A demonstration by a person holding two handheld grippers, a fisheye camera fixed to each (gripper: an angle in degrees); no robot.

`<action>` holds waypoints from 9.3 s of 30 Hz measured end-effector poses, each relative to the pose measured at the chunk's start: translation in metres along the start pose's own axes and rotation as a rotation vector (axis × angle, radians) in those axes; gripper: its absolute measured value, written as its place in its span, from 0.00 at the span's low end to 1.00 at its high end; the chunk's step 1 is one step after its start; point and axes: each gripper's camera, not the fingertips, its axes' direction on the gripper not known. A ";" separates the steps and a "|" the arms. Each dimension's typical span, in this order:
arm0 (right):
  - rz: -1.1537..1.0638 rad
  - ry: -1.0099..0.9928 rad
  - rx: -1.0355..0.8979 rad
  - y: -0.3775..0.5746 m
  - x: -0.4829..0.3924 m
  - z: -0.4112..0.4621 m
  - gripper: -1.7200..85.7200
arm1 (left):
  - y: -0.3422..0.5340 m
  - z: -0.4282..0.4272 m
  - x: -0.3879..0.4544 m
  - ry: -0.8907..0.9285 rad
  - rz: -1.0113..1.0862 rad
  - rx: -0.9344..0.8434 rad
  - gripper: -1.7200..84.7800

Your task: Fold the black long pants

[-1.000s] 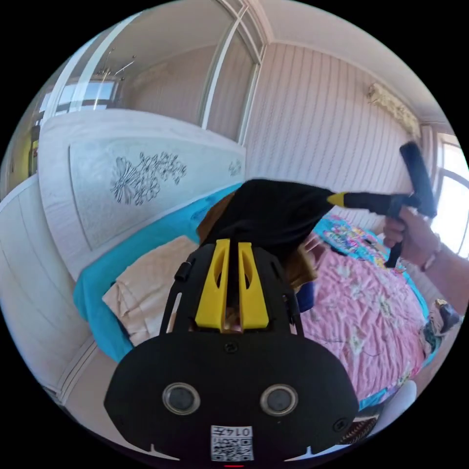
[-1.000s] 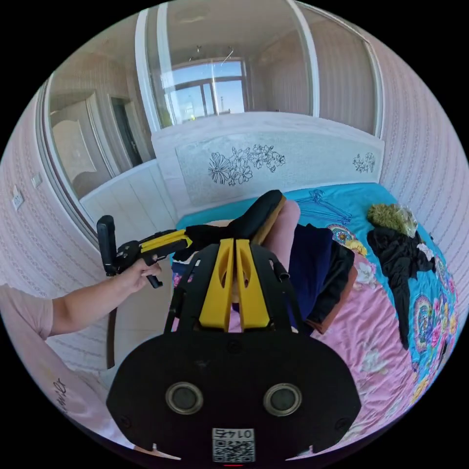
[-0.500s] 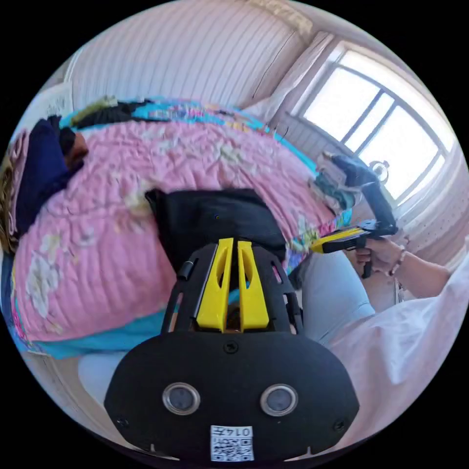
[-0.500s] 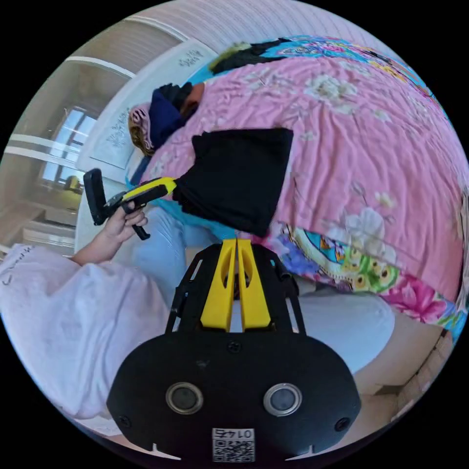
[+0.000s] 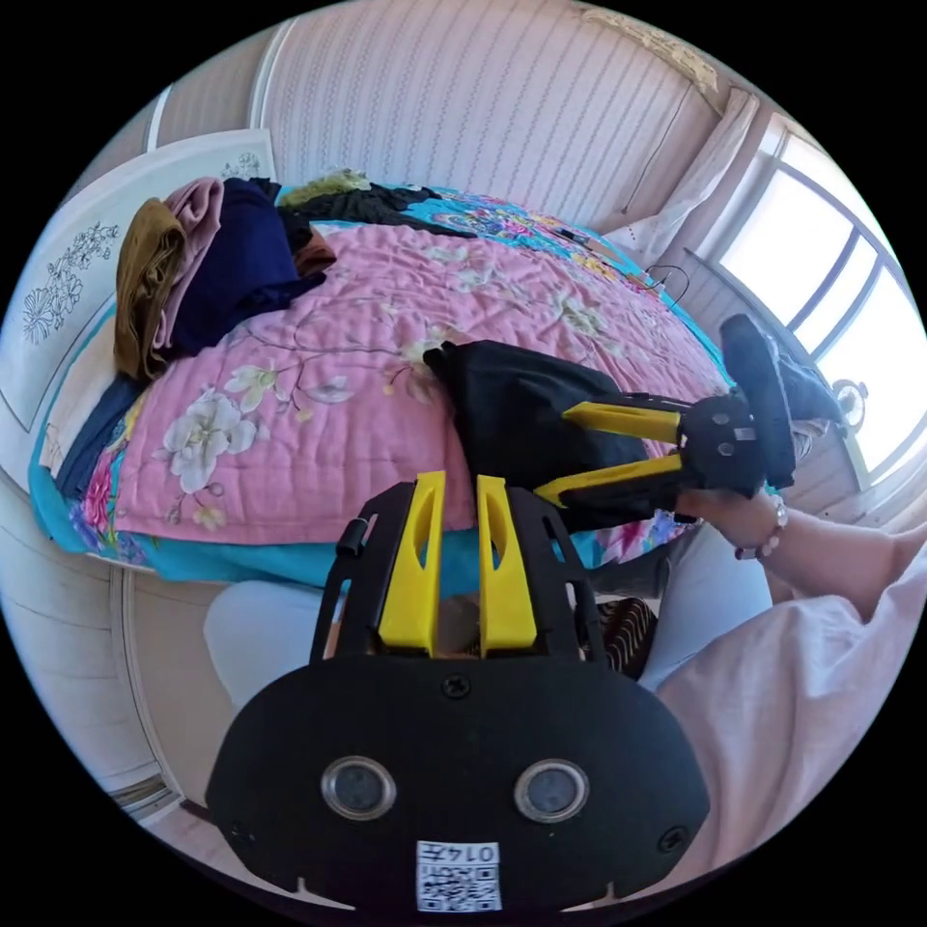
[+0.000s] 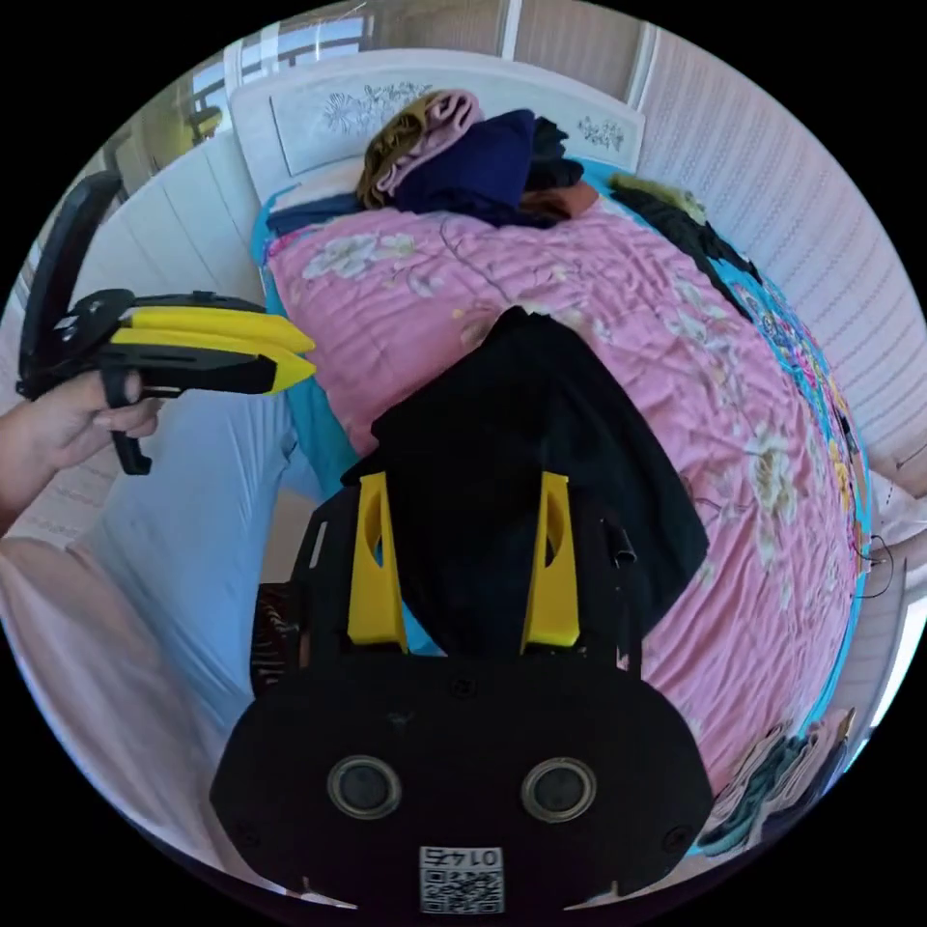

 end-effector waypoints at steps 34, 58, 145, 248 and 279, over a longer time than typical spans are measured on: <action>0.926 -0.417 0.798 0.381 0.243 -0.166 0.12 | -0.105 -0.016 0.051 -0.040 0.257 0.268 0.02; 0.768 -0.065 0.083 0.296 0.190 -0.122 0.21 | -0.085 0.117 0.006 -0.102 0.045 -0.199 0.12; -0.090 -0.115 0.222 -0.353 0.122 -0.332 0.02 | 0.099 -0.313 -0.130 0.228 0.131 0.693 0.01; 0.862 -0.012 0.156 0.524 0.513 -0.402 0.04 | -0.323 0.420 0.187 0.034 0.298 -0.141 0.07; 1.203 -0.200 0.380 0.723 0.427 -0.417 0.09 | -0.105 0.350 0.251 -0.001 0.600 -0.250 0.01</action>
